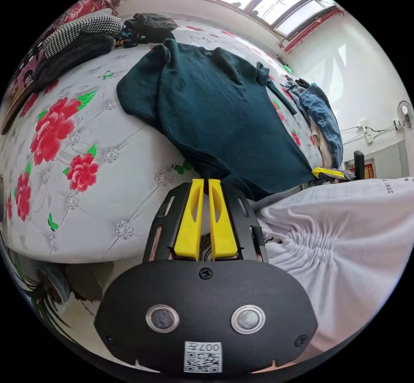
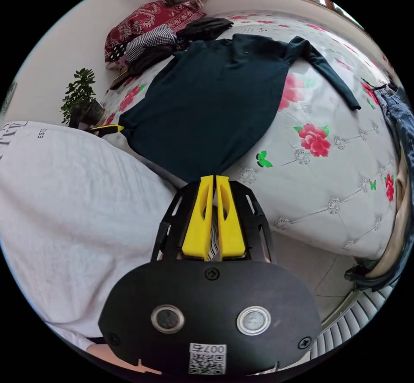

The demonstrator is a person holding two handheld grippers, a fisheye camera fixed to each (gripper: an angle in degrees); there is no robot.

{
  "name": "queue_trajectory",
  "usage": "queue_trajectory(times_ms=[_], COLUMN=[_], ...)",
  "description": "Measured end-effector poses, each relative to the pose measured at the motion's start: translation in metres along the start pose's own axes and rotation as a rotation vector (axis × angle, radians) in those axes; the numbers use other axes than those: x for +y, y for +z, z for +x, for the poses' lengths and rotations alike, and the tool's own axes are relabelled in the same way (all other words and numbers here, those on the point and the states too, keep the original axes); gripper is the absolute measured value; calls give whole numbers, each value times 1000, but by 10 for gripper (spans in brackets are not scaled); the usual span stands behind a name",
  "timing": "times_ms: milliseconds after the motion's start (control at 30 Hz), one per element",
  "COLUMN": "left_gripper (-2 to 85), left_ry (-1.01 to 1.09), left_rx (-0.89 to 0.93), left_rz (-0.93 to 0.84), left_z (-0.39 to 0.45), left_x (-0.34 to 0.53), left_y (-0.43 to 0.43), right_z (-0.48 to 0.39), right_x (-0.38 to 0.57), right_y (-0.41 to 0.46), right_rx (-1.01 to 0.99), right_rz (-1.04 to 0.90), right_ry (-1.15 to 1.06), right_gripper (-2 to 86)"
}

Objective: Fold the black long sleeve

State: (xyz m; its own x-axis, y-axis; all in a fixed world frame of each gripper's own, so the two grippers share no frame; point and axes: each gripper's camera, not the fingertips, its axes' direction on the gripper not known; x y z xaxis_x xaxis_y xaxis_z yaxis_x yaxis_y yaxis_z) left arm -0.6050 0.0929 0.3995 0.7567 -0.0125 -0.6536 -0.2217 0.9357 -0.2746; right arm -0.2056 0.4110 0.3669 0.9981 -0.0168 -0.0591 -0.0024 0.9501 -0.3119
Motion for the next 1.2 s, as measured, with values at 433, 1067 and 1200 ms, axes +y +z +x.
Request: queue_trajectory(times_ms=[433, 1067, 1200], left_gripper=[50, 38, -1], left_ry=[-225, -317, -279], left_rx=[-78, -358, -306], left_rz=[46, -173, -118], left_z=[-3, -6, -5], left_x=[-10, -266, -273], left_y=[-37, -10, -16], right_z=[42, -30, -9], right_x=[26, -95, -105], right_y=[24, 242, 251], right_rx=[130, 38, -46], right_rz=[14, -206, -283], right_ry=[125, -172, -176], right_gripper=[15, 30, 42])
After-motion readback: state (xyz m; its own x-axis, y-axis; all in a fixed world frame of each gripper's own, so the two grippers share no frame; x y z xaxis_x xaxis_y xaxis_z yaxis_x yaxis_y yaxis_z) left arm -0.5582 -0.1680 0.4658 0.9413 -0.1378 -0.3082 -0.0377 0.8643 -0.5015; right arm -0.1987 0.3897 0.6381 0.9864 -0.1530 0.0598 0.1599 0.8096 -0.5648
